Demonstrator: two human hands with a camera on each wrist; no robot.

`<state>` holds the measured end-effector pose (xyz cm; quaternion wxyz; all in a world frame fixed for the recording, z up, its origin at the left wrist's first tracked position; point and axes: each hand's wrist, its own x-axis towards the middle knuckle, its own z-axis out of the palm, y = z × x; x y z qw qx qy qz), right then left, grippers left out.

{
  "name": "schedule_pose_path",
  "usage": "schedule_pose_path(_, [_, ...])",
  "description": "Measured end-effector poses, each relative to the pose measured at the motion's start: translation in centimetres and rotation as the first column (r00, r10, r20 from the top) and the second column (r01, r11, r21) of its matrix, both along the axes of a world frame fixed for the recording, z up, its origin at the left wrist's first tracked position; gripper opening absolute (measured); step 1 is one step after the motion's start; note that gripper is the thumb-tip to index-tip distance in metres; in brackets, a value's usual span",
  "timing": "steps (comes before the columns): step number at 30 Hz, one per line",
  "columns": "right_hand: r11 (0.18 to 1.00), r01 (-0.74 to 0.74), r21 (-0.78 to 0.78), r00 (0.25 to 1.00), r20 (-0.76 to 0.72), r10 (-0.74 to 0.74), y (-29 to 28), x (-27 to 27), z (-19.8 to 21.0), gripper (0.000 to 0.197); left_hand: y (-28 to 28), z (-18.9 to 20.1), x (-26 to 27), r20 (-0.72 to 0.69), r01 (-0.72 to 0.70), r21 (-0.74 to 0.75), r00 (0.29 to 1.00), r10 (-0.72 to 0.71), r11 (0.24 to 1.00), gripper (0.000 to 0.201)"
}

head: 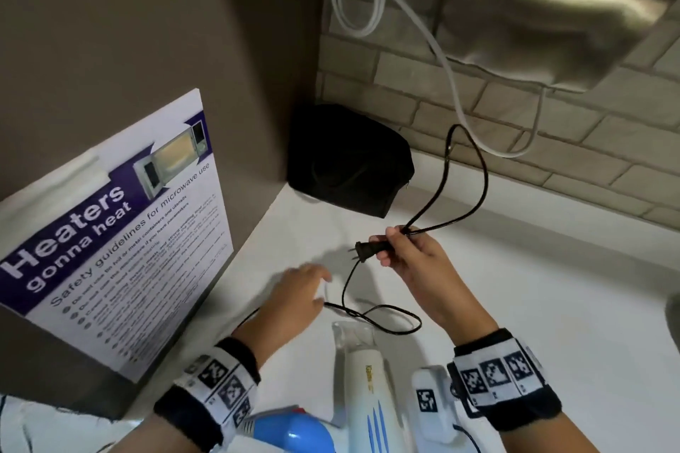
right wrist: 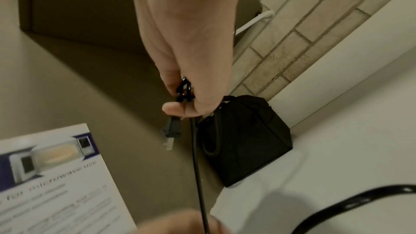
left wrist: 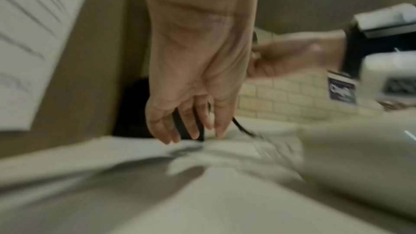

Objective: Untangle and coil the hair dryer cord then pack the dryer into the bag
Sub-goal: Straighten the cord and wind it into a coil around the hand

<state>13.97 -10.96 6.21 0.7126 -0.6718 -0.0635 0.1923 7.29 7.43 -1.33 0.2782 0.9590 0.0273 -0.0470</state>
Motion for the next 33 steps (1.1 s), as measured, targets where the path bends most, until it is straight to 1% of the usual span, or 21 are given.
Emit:
schedule_pose_path(2, [0.998,-0.036,0.056,0.999,-0.029,0.037,-0.1,-0.6,1.1,0.025,-1.6,-0.9,-0.3,-0.085,0.186,0.169,0.981,-0.174,0.968,0.042])
schedule_pose_path(4, [0.994,-0.078,0.075,0.996,-0.038,0.081,-0.3,-1.4,2.2,0.022,-2.7,-0.8,0.0,-0.079,0.204,0.255,0.979,-0.190,0.945,0.033])
schedule_pose_path(5, [0.992,-0.095,0.078,0.994,-0.039,0.099,-0.5,-1.8,2.7,0.020,-2.7,-0.5,0.3,-0.083,0.165,0.228,0.985,-0.149,0.960,0.028])
schedule_pose_path(7, [0.992,-0.116,0.054,0.992,-0.033,0.118,-1.3,-2.3,3.4,0.014,-2.2,0.0,1.0,-0.101,0.069,0.041,0.993,-0.065,0.997,0.026])
schedule_pose_path(8, [0.993,-0.119,0.022,0.992,-0.028,0.120,-1.9,-2.4,3.5,0.012,-1.6,0.2,1.3,-0.105,0.029,-0.066,0.994,-0.035,0.997,0.024])
schedule_pose_path(10, [0.989,-0.126,-0.074,0.992,-0.001,0.126,-3.6,-1.9,3.2,0.011,0.0,1.1,2.1,-0.088,-0.067,-0.264,0.995,0.045,0.962,0.025])
schedule_pose_path(12, [0.968,-0.167,-0.187,0.984,0.030,0.175,-5.4,-1.4,2.5,0.009,1.6,2.1,2.7,-0.113,-0.226,-0.443,0.974,0.196,0.868,0.024])
schedule_pose_path(14, [0.924,-0.218,-0.313,0.970,0.037,0.241,-6.9,-0.8,1.4,0.009,3.1,3.6,3.1,-0.200,-0.380,-0.615,0.923,0.329,0.691,0.020])
schedule_pose_path(15, [0.896,-0.222,-0.384,0.967,0.033,0.254,-7.5,-0.5,0.7,0.010,3.7,4.4,3.1,-0.239,-0.415,-0.677,0.905,0.351,0.608,0.023])
schedule_pose_path(18, [0.821,-0.138,-0.553,0.985,0.007,0.170,-8.6,1.0,-1.8,0.009,4.5,7.3,2.6,-0.281,-0.393,-0.820,0.910,0.306,0.416,0.026])
schedule_pose_path(21, [0.752,-0.004,-0.659,1.000,-0.023,-0.014,-9.6,3.1,-4.7,0.010,5.4,9.8,1.3,-0.274,-0.319,-0.927,0.935,0.226,0.199,0.024])
schedule_pose_path(23, [0.717,0.071,-0.693,0.993,-0.023,-0.120,-10.1,4.2,-6.1,0.010,5.9,10.9,0.5,-0.250,-0.282,-0.951,0.943,0.218,0.127,0.026])
schedule_pose_path(24, [0.709,0.086,-0.700,0.988,-0.030,-0.150,-10.1,4.6,-6.7,0.011,5.9,11.3,0.2,-0.240,-0.270,-0.956,0.945,0.222,0.118,0.027])
schedule_pose_path(25, [0.703,0.086,-0.706,0.986,-0.044,-0.164,-10.1,4.9,-7.2,0.012,5.7,11.4,-0.1,-0.229,-0.261,-0.957,0.946,0.229,0.124,0.027])
schedule_pose_path(26, [0.695,0.075,-0.715,0.985,-0.054,-0.163,-9.9,5.1,-7.6,0.013,5.3,11.3,-0.2,-0.215,-0.257,-0.953,0.947,0.238,0.162,0.028])
schedule_pose_path(27, [0.680,0.060,-0.731,0.986,-0.062,-0.154,-9.7,5.4,-7.9,0.015,4.8,11.2,-0.3,-0.200,-0.263,-0.934,0.945,0.257,0.243,0.028])
schedule_pose_path(28, [0.664,0.051,-0.746,0.987,-0.065,-0.149,-9.5,5.6,-8.2,0.016,4.3,10.9,-0.3,-0.181,-0.279,-0.890,0.942,0.281,0.361,0.027])
schedule_pose_path(29, [0.650,0.051,-0.758,0.986,-0.066,-0.154,-9.3,5.8,-8.4,0.018,4.0,10.5,-0.3,-0.165,-0.301,-0.818,0.939,0.301,0.491,0.024])
schedule_pose_path(30, [0.638,0.054,-0.768,0.984,-0.066,-0.163,-9.2,6.0,-8.6,0.020,3.8,10.1,-0.3,-0.157,-0.320,-0.734,0.938,0.309,0.599,0.020])
schedule_pose_path(31, [0.622,0.056,-0.781,0.984,-0.064,-0.168,-9.2,6.2,-8.6,0.022,3.6,9.6,-0.2,-0.164,-0.335,-0.667,0.937,0.308,0.666,0.016])
schedule_pose_path(33, [0.561,0.031,-0.828,0.988,-0.060,-0.142,-9.0,6.3,-8.5,0.024,3.3,8.9,-0.2,-0.199,-0.356,-0.593,0.934,0.297,0.722,0.013])
